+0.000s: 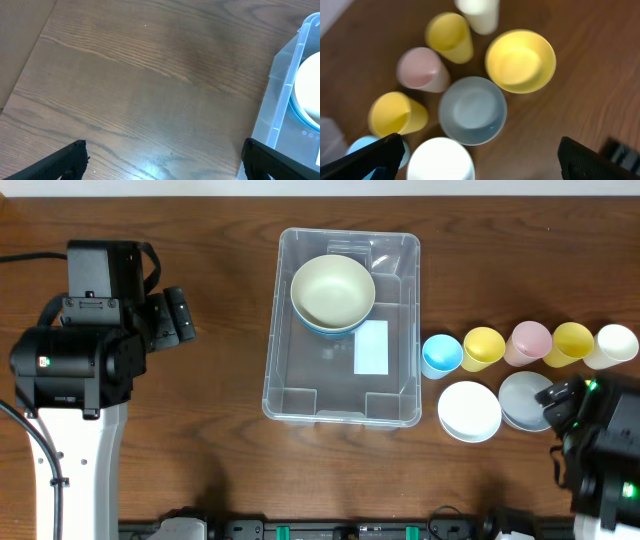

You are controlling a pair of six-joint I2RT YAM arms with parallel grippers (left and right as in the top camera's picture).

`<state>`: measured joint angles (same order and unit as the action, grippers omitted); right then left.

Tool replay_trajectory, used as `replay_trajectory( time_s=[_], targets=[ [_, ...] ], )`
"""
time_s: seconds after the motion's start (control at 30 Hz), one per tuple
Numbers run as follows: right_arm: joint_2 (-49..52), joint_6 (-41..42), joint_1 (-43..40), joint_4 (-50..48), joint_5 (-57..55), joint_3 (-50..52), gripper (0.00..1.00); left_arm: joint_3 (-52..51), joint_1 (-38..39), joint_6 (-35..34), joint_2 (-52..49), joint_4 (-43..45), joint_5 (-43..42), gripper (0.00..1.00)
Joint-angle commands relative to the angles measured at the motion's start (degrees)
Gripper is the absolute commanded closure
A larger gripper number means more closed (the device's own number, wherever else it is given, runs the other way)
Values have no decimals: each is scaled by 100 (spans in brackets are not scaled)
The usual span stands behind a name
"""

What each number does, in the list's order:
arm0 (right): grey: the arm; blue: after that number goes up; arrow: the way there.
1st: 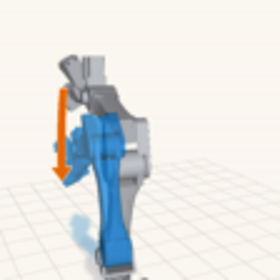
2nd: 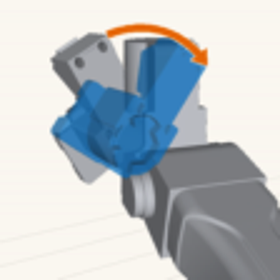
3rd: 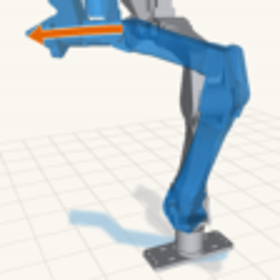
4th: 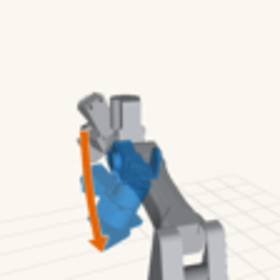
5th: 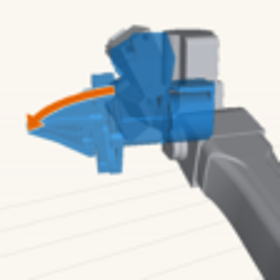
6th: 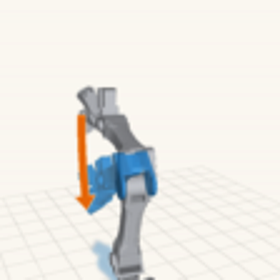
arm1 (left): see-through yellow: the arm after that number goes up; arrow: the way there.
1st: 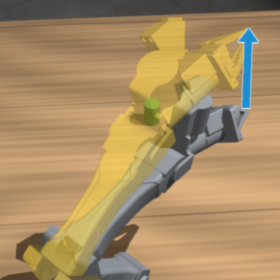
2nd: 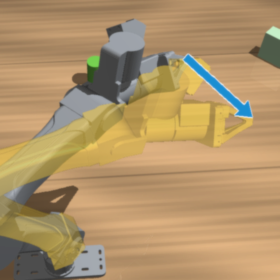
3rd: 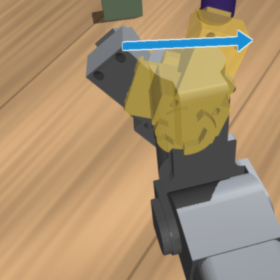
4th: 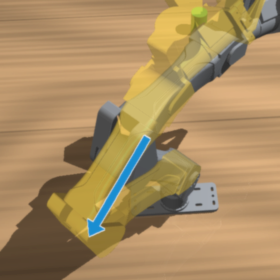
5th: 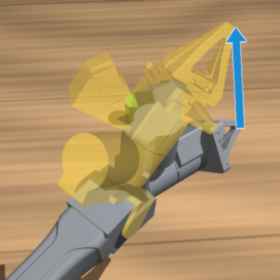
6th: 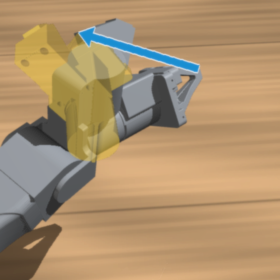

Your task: Pack container

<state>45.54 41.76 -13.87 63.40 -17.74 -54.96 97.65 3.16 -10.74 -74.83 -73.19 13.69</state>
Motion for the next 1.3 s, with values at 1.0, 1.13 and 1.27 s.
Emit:
replay_trajectory(
  time_s=[1.0,1.13,1.27],
  targets=[
    [5230,-973,-3856,-2424,2940,-63,25,46,-26,-96,-2,-9,9,2],
    [5296,-970,-3985,-2376,2726,-61,36,46,-26,-96,-2,-9,9,2],
    [5195,-964,-4138,-2203,2586,-61,47,46,-24,-96,-2,-9,7,2]
  ],
)
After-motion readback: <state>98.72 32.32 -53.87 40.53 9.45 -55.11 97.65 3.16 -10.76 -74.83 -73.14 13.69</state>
